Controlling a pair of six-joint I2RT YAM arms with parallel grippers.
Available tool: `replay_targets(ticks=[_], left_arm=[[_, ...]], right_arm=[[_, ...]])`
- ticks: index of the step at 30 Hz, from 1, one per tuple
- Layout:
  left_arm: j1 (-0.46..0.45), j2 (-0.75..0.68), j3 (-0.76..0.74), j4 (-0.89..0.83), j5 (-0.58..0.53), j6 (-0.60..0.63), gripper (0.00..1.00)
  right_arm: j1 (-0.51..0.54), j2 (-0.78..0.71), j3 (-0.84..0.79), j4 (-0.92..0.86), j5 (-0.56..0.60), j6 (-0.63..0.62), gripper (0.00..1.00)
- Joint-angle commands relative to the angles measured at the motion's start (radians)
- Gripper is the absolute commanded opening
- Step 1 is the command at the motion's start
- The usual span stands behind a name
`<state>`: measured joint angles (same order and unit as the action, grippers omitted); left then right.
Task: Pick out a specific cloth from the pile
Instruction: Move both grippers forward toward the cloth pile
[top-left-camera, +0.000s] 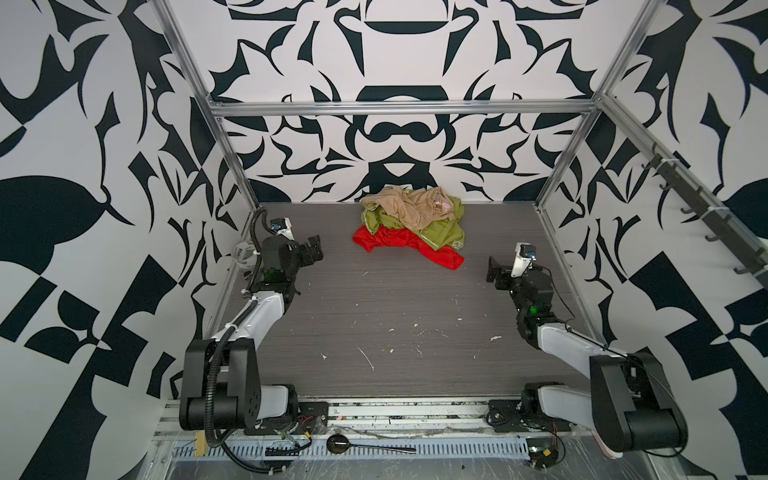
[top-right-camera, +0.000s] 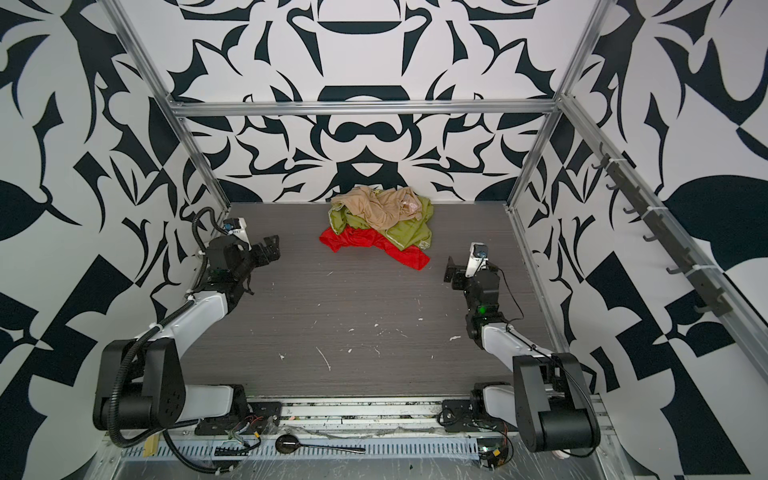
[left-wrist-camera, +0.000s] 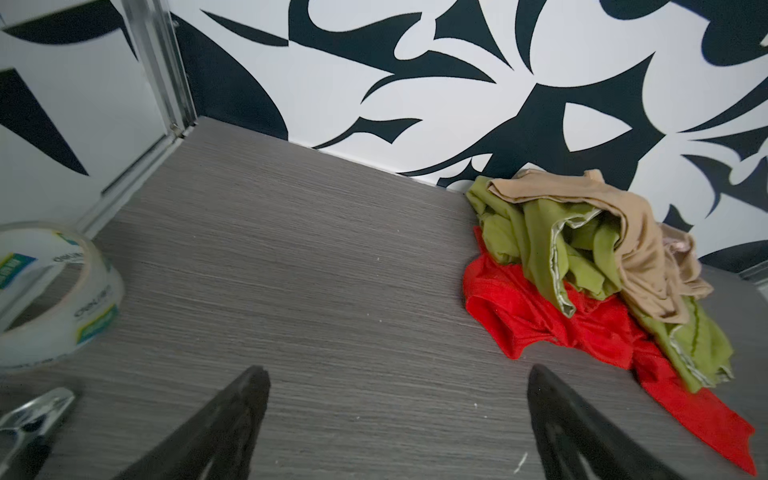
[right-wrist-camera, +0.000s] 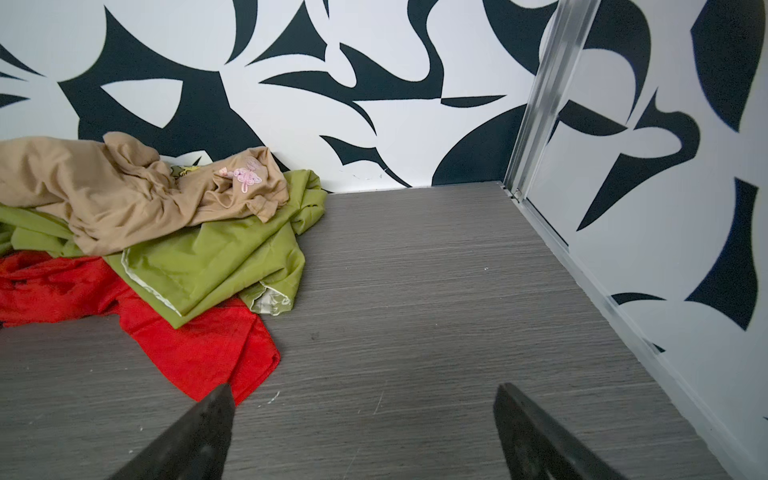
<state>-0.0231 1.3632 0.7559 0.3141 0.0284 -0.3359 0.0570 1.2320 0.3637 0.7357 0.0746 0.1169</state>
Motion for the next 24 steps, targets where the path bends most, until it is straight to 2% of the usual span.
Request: replay_targets(ticks=[1,5,10,17,24], left_arm=[[-0.003,0.035,0.056,-0.096,0.088,-0.140,0.99],[-0.008,0.075,0.087,-0.105,0.140,-0.211,0.99],[-0.024,0.142,0.119,-0.111,0.175,-0.283,0.99],[-0.071,0.241,0.176,-0.098,0.210,-0.348,0.98],[-0.081,0.356,0.224,-0.045,0.307,-0.403,0.91]], right_arm=[[0.028,0.005,0.045,0.000,0.005,0.110,1.00],[0.068,0.031,0.076,-0.054,0.027,0.212,1.00],[0.114,0.089,0.153,-0.146,-0.003,0.334,1.00],[0.193,0.195,0.210,-0.130,-0.026,0.412,0.99],[0.244,0.301,0.260,-0.100,-0.063,0.455,0.99]])
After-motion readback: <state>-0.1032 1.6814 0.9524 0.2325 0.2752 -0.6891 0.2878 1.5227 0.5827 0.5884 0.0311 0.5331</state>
